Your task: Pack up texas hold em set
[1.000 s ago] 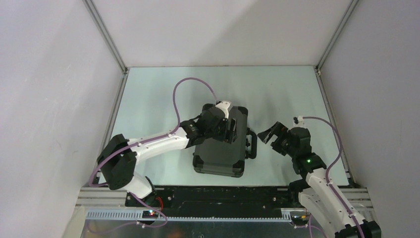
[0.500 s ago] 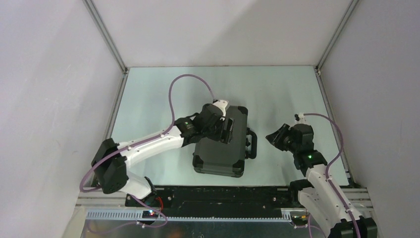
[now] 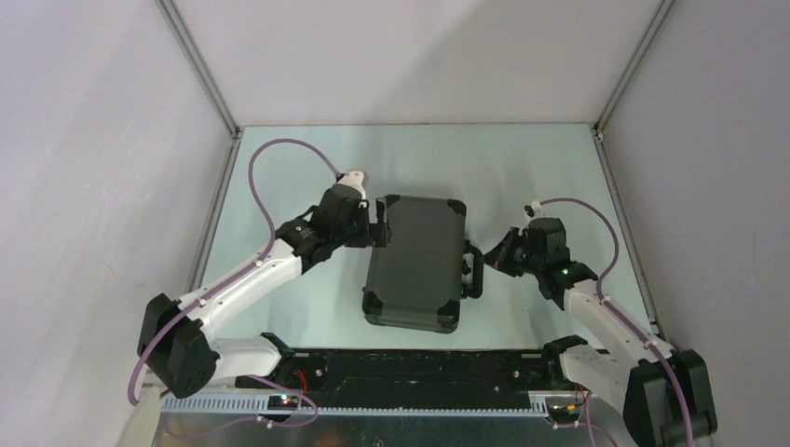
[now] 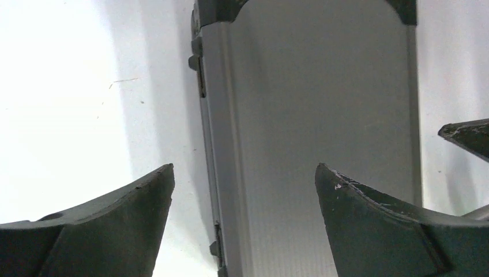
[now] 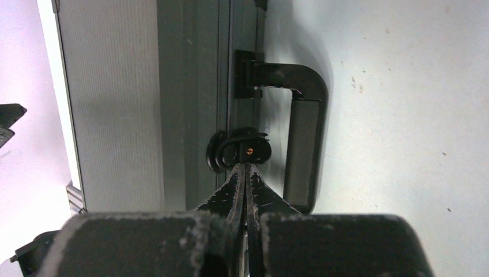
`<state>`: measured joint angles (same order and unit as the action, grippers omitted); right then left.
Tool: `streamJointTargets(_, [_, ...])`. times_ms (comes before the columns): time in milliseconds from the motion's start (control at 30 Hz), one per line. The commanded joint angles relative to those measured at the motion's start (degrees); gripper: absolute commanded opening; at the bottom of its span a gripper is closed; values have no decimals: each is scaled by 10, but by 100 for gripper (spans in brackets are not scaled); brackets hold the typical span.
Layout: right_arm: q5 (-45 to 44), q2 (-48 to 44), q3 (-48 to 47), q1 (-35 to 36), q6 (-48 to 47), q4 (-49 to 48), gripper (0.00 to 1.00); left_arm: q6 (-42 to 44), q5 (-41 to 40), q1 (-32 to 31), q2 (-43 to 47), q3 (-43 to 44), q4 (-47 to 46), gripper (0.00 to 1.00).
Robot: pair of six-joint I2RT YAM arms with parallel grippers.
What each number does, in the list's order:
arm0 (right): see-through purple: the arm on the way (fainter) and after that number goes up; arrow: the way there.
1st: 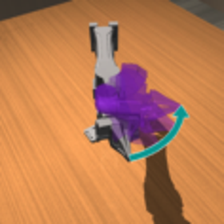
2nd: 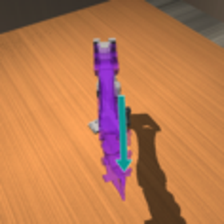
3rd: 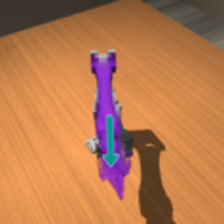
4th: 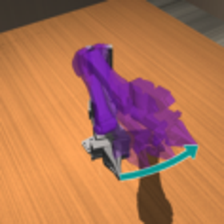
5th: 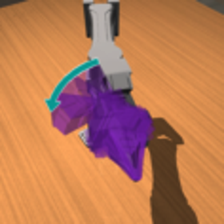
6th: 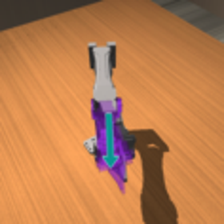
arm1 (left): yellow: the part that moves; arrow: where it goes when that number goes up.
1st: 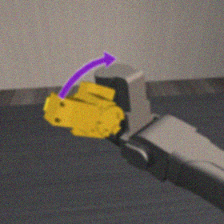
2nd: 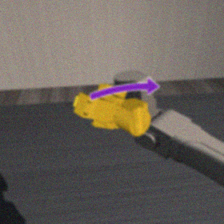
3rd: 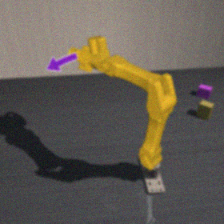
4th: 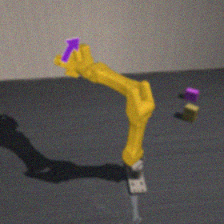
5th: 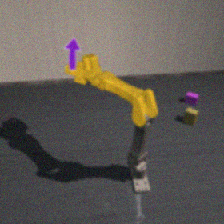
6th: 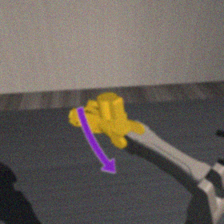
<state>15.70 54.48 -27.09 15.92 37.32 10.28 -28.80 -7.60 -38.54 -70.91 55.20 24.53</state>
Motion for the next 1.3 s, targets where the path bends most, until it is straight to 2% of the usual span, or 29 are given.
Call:
streamJointTargets(0, [-1, 48, -40, 24, -6, -37, 0, -25, -18, 14, 20, -14, -7, 94])
streamJointTargets(67, [-9, 69, -47, 33, -3, -39, 0, -36, -23, 25, 18, -28, -18, 86])
streamJointTargets(200, [-38, 99, -55, 48, 5, -33, 0, -50, -12, 42, -4, -49, -35, 64])
streamJointTargets(267, [-46, 107, -55, 51, 6, -32, 0, -51, -17, 43, -17, -56, -41, 49])
streamJointTargets(300, [-49, 113, -55, 52, 6, -32, 0, -53, -20, 43, -24, -60, -43, 38])
streamJointTargets(333, [-50, 115, -56, 53, 3, -32, 0, -54, -23, 44, -27, -63, -48, 32])
streamJointTargets(367, [-53, 119, -56, 54, 3, -31, 0, -54, -24, 44, -31, -69, -51, 21])
streamJointTargets(400, [-55, 123, -57, 55, 2, -30, 0, -54, -25, 44, -33, -75, -58, 15])
streamJointTargets(433, [-57, 126, -57, 55, 2, -31, 0, -55, -25, 44, -38, -78, -65, 4])
streamJointTargets(500, [-60, 133, -59, 56, 3, -30, 0, -54, -17, 44, -49, -83, -77, 1])
streamJointTargets(733, [-57, 171, -71, 64, 2, -37, 0, -58, 16, 44, -96, -80, -97, 0])
streamJointTargets(1267, [-51, 215, -73, 72, 2, -56, 0, -59, 70, 44, -112, -88, -132, 0])
